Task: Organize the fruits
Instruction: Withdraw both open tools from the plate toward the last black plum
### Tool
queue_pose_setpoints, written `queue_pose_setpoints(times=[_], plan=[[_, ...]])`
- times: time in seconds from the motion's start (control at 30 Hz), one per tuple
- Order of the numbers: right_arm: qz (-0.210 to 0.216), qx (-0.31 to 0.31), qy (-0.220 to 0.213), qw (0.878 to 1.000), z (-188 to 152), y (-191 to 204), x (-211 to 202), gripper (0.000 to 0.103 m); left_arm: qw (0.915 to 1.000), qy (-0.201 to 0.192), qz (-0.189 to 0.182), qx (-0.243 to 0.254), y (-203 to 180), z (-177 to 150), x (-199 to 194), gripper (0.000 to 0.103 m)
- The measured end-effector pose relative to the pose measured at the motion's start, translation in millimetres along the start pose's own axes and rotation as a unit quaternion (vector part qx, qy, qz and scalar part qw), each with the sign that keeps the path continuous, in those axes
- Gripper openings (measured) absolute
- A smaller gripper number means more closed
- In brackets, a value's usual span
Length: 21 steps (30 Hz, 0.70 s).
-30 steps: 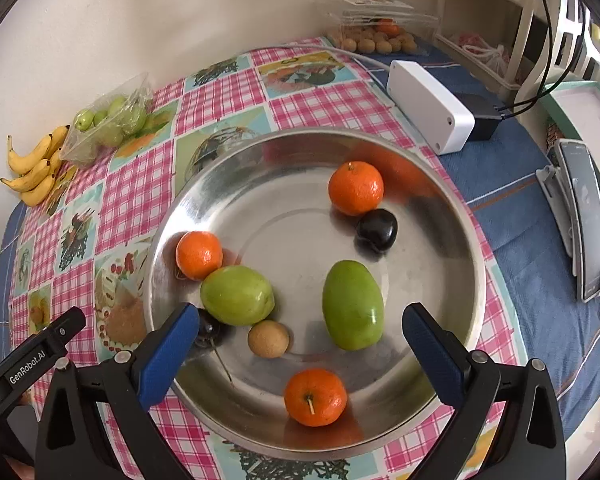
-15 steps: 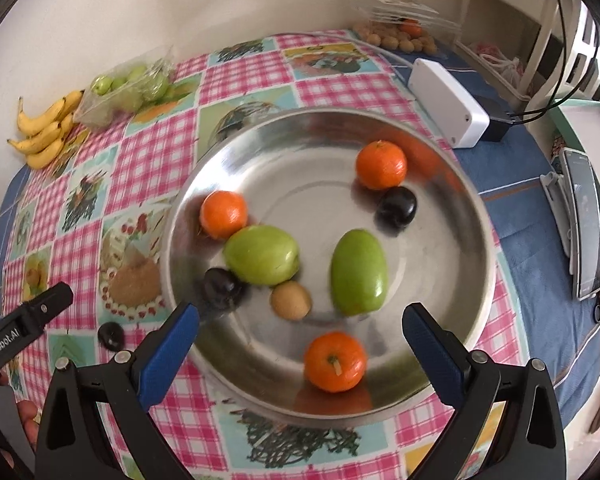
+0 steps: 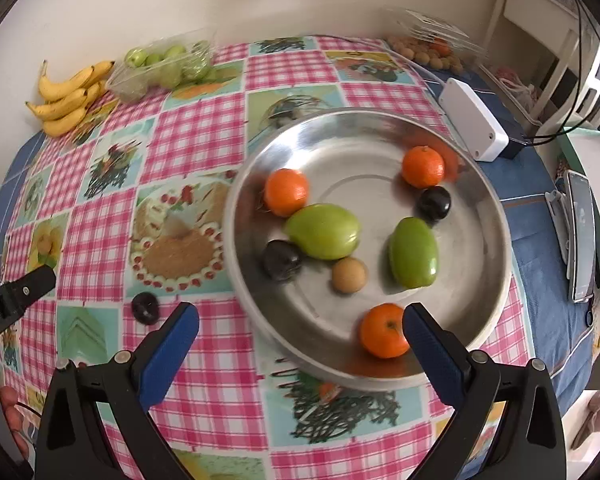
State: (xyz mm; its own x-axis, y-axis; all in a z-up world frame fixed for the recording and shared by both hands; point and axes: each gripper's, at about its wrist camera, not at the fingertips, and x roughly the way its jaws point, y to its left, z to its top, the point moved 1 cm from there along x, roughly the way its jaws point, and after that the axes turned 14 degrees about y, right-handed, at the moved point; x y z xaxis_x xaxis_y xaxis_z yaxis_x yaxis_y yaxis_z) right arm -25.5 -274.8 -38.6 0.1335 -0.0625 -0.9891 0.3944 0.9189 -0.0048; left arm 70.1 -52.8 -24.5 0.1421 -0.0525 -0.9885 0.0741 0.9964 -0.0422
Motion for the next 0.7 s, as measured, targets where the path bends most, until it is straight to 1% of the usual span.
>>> queue_pose_setpoints(times=[0.17, 0.2, 0.3, 0.33, 0.53, 0.7], plan=[[0.002, -0.013, 0.005, 1.000, -2.0, 21.4, 1.6, 0.102, 0.9998, 0.002, -0.011, -0.017, 21.9, -3.5, -4.2, 0.103], [0.007, -0.016, 0.005, 1.000, -2.5, 26.2, 1.8, 0.102, 0.9997, 0.001, -0.012, -0.020, 24.6, -4.5, -4.7, 0.103], [0.039, -0.036, 0.012, 0.999, -4.8, 46.4, 3.5, 0.102, 0.9995, 0.002, -0.017, -0.028, 35.4, -6.9, -6.3, 0.103], [0.042, -0.043, 0.014, 0.998, -6.0, 53.3, 3.9, 0.102, 0.9994, 0.003, -0.018, -0.031, 38.1, -7.3, -6.4, 0.103], [0.039, -0.078, 0.012, 0.996, -9.8, 93.5, 5.9, 0.102, 0.9986, 0.004, -0.020, -0.050, 61.0, -7.7, -7.3, 0.103], [0.031, -0.097, 0.022, 0.995, -10.6, 115.1, 13.5, 0.102, 0.9974, 0.006, -0.017, -0.070, 81.2, -6.8, -5.2, 0.103]])
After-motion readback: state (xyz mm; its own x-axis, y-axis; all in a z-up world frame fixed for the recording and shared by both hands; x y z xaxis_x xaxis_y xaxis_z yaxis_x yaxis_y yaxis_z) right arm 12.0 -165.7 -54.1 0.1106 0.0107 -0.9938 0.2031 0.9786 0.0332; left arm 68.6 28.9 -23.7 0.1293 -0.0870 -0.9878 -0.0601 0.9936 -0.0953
